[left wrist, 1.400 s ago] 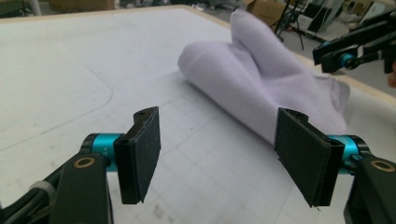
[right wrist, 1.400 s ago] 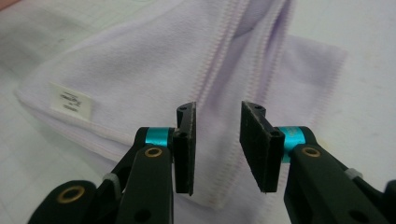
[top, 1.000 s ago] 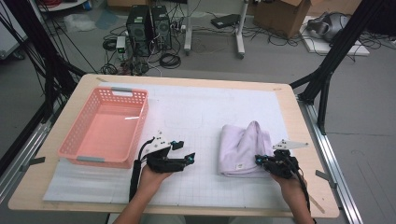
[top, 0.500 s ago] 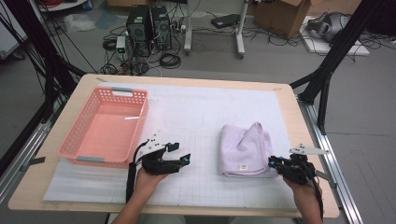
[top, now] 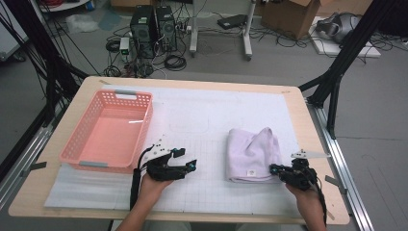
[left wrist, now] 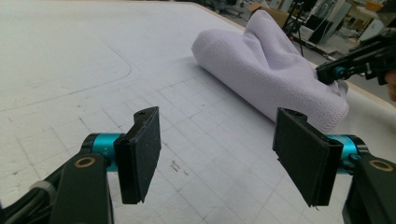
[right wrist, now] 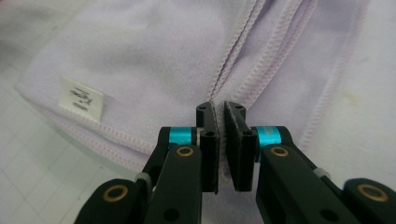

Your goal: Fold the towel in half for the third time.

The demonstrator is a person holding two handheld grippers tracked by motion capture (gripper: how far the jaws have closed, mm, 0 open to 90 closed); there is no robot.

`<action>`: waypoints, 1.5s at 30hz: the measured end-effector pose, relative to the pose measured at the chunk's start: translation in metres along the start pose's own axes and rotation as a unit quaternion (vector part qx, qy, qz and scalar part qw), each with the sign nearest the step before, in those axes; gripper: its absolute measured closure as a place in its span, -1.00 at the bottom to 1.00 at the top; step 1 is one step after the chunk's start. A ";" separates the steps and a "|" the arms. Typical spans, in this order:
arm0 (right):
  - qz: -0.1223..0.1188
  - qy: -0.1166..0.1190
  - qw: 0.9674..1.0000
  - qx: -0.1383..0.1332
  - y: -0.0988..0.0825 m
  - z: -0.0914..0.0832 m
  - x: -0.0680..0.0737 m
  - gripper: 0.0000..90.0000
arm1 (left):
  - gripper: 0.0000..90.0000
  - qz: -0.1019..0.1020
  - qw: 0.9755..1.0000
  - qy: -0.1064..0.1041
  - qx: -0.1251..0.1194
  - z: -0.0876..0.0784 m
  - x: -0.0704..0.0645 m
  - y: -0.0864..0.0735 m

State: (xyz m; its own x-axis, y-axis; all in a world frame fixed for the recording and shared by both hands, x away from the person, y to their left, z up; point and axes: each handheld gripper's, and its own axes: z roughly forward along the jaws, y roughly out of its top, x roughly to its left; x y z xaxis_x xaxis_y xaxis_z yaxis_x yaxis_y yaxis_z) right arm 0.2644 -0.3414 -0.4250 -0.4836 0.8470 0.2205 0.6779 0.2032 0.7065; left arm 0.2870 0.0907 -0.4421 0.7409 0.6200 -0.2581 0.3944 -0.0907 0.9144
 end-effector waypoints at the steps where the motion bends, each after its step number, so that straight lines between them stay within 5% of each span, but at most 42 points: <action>1: -0.002 -0.001 1.000 -0.008 0.001 -0.005 0.000 0.88 | -0.27 -0.001 1.000 0.000 -0.001 0.000 0.000 0.000; 6: 0.002 -0.028 0.999 -0.028 0.002 -0.030 -0.001 0.88 | -0.27 -0.002 1.000 0.001 -0.003 -0.001 0.001 0.000; 11: 0.029 -0.042 0.998 0.028 -0.009 -0.025 -0.009 0.74 | -0.26 -0.004 1.000 0.002 -0.005 -0.002 0.001 0.001; 15: 0.024 -0.050 0.998 -0.028 -0.001 -0.033 -0.005 0.38 | -0.26 -0.005 1.000 0.005 -0.007 -0.003 0.002 0.001; 20: -0.022 -0.068 0.997 -0.041 0.012 -0.019 0.005 0.51 | -0.26 -0.003 1.000 0.004 -0.004 -0.002 0.002 0.001; 23: -0.008 -0.090 0.996 -0.014 0.019 0.000 -0.004 0.53 | -0.26 -0.004 1.000 0.004 -0.005 -0.002 0.002 0.001; 24: -0.008 -0.097 0.995 -0.006 0.019 0.006 -0.008 0.70 | -0.26 -0.004 1.000 0.004 -0.005 -0.002 0.002 0.001; 26: -0.004 -0.079 0.997 -0.005 0.017 0.008 -0.013 0.89 | -0.26 -0.004 1.000 0.004 -0.005 -0.002 0.002 0.001; 31: 0.022 -0.082 0.996 -0.032 0.012 -0.011 -0.016 0.90 | -0.26 -0.004 1.000 0.005 -0.003 -0.001 0.002 0.000; 34: 0.025 -0.117 0.993 0.005 0.007 -0.007 -0.021 0.87 | -0.26 -0.004 1.000 0.006 -0.004 -0.002 0.002 0.000; 36: 0.036 -0.118 0.992 0.016 0.005 -0.004 -0.024 0.71 | -0.26 -0.005 1.000 0.006 -0.006 -0.002 0.002 0.001; 38: 0.041 -0.127 0.991 0.001 0.006 -0.007 -0.025 0.44 | -0.26 -0.005 1.000 0.005 -0.006 -0.002 0.002 0.001; 45: 0.000 -0.104 0.993 -0.063 0.032 -0.010 -0.025 0.31 | -0.26 -0.003 1.000 0.005 -0.005 -0.002 0.001 0.001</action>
State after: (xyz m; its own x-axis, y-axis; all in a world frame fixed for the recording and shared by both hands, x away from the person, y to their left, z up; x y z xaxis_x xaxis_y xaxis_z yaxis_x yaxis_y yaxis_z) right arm 0.2928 -0.3611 -0.4017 -0.3489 0.9332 0.0861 0.5971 0.1506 0.7879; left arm 0.2873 0.0927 -0.4412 0.7333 0.6280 -0.2607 0.3939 -0.0799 0.9157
